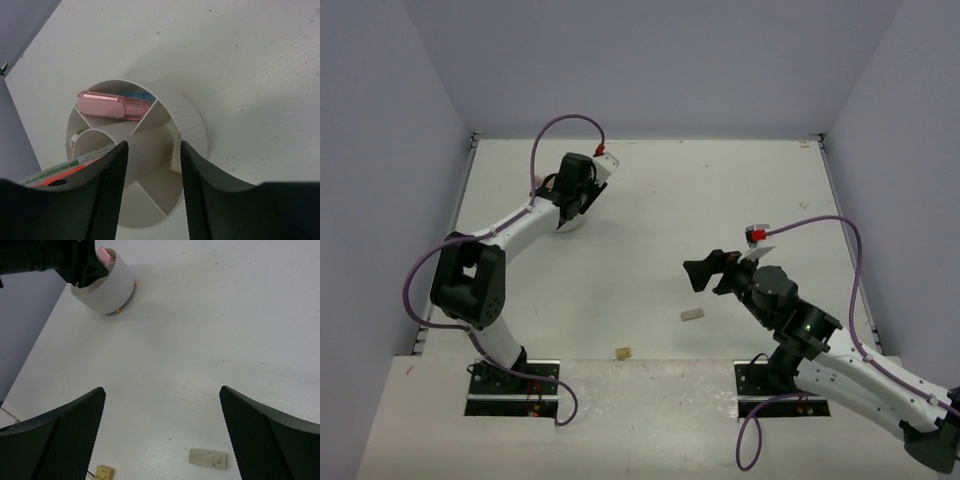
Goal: Sort the stationery into containers
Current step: Place the stationery in the storage box, then pick up the stationery from the center of the board.
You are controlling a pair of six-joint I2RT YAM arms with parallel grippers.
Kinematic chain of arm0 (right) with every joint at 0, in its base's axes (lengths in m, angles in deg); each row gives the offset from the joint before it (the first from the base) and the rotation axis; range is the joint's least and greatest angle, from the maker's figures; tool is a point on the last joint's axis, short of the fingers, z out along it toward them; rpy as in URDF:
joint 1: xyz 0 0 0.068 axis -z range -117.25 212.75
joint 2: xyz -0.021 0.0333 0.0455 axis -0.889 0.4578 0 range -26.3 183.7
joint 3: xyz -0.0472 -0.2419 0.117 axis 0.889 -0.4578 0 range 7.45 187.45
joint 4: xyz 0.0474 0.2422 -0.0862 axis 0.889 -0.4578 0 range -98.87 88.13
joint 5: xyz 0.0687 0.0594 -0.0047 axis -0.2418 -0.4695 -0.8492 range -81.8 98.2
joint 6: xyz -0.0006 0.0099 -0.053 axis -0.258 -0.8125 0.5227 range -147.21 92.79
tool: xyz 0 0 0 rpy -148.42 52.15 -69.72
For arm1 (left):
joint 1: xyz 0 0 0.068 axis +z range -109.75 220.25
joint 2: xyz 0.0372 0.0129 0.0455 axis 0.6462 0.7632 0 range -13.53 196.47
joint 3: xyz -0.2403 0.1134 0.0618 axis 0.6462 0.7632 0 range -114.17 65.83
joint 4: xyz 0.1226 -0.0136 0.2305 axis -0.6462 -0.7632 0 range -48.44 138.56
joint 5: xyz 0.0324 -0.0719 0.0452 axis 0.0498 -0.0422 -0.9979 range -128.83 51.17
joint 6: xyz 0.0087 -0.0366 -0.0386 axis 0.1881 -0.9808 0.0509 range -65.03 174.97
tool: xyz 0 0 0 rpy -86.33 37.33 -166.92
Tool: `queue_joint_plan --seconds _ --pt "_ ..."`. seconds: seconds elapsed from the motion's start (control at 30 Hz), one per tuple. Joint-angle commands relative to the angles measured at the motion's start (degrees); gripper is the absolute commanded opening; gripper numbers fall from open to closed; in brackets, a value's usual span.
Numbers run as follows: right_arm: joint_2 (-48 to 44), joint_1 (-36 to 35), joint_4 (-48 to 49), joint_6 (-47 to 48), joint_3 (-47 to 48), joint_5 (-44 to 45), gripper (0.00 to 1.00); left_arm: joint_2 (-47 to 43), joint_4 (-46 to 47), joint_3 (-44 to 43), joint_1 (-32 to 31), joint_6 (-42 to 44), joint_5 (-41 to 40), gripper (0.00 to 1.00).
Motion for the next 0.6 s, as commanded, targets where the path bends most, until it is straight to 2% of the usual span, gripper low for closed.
queue_joint_plan --seconds 0.0,0.07,0.13,0.17,0.2,0.23,0.3,0.43,0.57 --pt "4.6 0.1 -0.4 1.3 1.8 1.7 0.99 -7.1 -4.6 -6.0 0.5 -6.2 6.8 0.5" --pt "9.5 0.2 -3.9 0.6 4.3 2.5 0.99 -10.7 -7.0 -7.4 0.5 -10.5 10.2 0.53" --pt "14.9 0.2 -9.7 -1.9 7.9 4.0 0.99 -18.2 -7.4 -6.7 0.5 -17.1 13.5 0.6" --pt "17.4 0.2 -13.2 -3.7 10.0 4.0 0.99 -21.9 -7.1 -5.4 0.5 -19.2 15.2 0.73" --pt "19.3 0.1 -16.5 -5.4 11.9 3.7 0.99 -25.9 -6.2 -3.5 0.5 -20.9 17.1 0.97" --pt "20.3 0.0 -18.8 -6.3 12.8 2.0 0.99 -30.1 -5.3 -1.2 0.5 -22.9 17.9 1.0" --pt "21.3 0.0 -22.7 -8.5 13.4 -2.4 0.99 -39.3 -4.5 3.4 0.5 -26.5 18.0 1.0" --pt "25.8 -0.2 -29.5 -14.2 14.3 -4.5 0.99 -49.1 -9.7 7.2 0.5 -39.0 10.1 1.0" --pt "33.1 -2.2 -31.5 -14.3 14.4 -6.1 0.97 -51.3 -16.2 9.9 0.5 -37.9 11.1 1.0"
